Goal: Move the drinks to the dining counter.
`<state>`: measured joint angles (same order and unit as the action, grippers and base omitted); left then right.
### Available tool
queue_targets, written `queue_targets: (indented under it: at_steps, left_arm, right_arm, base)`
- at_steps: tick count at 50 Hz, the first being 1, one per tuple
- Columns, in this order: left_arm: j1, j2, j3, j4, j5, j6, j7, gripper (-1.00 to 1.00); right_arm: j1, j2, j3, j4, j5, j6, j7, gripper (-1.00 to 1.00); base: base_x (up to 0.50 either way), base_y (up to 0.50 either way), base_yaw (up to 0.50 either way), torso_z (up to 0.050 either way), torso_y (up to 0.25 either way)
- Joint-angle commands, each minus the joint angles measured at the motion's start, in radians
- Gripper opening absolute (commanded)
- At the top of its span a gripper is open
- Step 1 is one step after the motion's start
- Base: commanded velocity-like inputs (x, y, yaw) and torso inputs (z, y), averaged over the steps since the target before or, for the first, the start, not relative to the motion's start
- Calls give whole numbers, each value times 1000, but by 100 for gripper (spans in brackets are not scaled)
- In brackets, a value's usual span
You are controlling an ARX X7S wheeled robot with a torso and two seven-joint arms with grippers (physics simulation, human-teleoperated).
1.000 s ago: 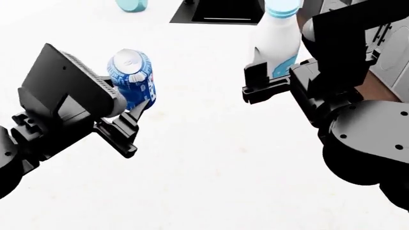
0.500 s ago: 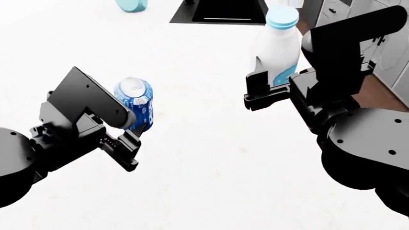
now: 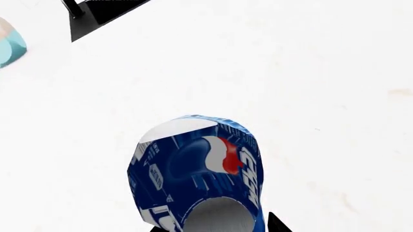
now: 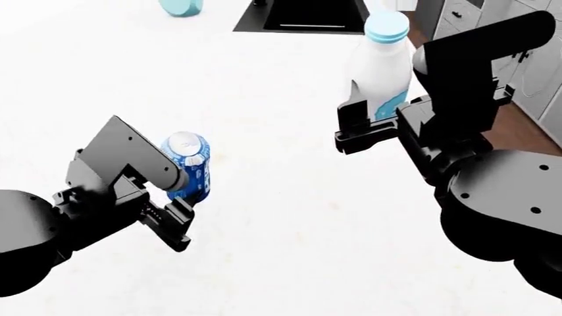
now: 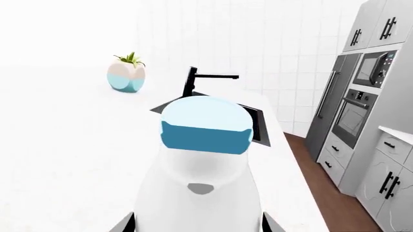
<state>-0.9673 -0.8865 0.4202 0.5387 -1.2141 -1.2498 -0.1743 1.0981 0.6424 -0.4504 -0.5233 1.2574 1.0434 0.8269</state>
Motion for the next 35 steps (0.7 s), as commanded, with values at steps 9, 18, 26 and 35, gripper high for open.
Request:
queue_targets:
  at_steps: [9, 18, 26, 35]
  left_arm:
    - [26, -8, 15, -2, 0, 10, -2, -100]
    - [35, -13, 31, -1, 14, 17, 9, -100]
    - [36, -10, 50, -8, 26, 16, 17, -100]
    - [38, -14, 52, -4, 27, 22, 16, -100]
  right_arm:
    - [7, 5, 3, -8, -14, 12, 2, -100]
    - [10, 5, 1, -7, -11, 13, 7, -100]
    - [15, 3, -5, -2, -15, 13, 5, -100]
    - [14, 4, -9, 0, -20, 8, 0, -100]
  base:
    - [0, 0, 0, 1, 1]
    - [0, 0, 0, 0, 0]
    - [0, 0, 0, 0, 1]
    - [0, 0, 0, 0, 0]
